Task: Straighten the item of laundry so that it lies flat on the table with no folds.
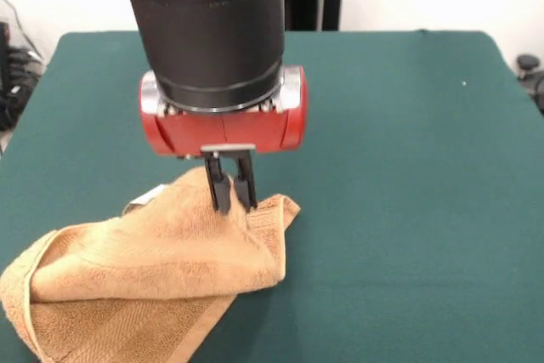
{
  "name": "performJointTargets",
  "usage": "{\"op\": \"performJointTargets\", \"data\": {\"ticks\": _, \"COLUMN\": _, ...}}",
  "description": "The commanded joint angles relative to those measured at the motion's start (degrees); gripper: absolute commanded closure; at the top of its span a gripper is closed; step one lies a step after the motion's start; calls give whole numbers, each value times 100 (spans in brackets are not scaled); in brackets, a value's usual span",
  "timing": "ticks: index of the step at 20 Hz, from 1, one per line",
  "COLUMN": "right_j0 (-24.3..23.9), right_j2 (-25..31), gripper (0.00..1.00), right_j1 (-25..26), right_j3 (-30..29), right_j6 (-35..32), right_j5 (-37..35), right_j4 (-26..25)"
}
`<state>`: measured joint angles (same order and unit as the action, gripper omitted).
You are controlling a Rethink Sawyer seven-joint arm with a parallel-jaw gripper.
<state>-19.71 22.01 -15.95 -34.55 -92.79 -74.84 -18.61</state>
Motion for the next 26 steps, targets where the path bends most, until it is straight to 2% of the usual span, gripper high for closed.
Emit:
{"op": "performJointTargets", "data": {"ticks": 1, "right_j0": 39, "right_j2": -426, "gripper": 100, "right_j1": -614, "right_j3": -2065, "right_j6": -750, "right_j5": -430, "right_j4": 343}}
{"op": "performJointTargets", "data": {"ticks": 5, "right_j0": -263, "right_j2": -449, "gripper": 100, "right_j1": -508, "right_j3": -2272, "right_j6": 1, "right_j5": -39, "right_j4": 177}}
{"op": "performJointTargets", "data": {"ticks": 8, "right_j0": -466, "right_j2": -414, "gripper": 100, "right_j1": -367, "right_j3": -2217, "right_j6": 518, "right_j5": 5, "right_j4": 35}}
{"op": "performJointTargets", "data": {"ticks": 13, "right_j0": -539, "right_j2": -511, "gripper": 100, "right_j1": -381, "right_j3": -2281, "right_j6": 862, "right_j5": -150, "right_j4": -181}}
{"op": "performJointTargets", "data": {"ticks": 18, "right_j0": -518, "right_j2": -682, "gripper": 100, "right_j1": -904, "right_j3": -2914, "right_j6": 919, "right_j5": -231, "right_j4": -258}}
{"op": "performJointTargets", "data": {"ticks": 26, "right_j0": -697, "right_j2": -804, "gripper": 100, "right_j1": -2117, "right_j3": -4412, "right_j6": 1102, "right_j5": 49, "right_j4": -302}}
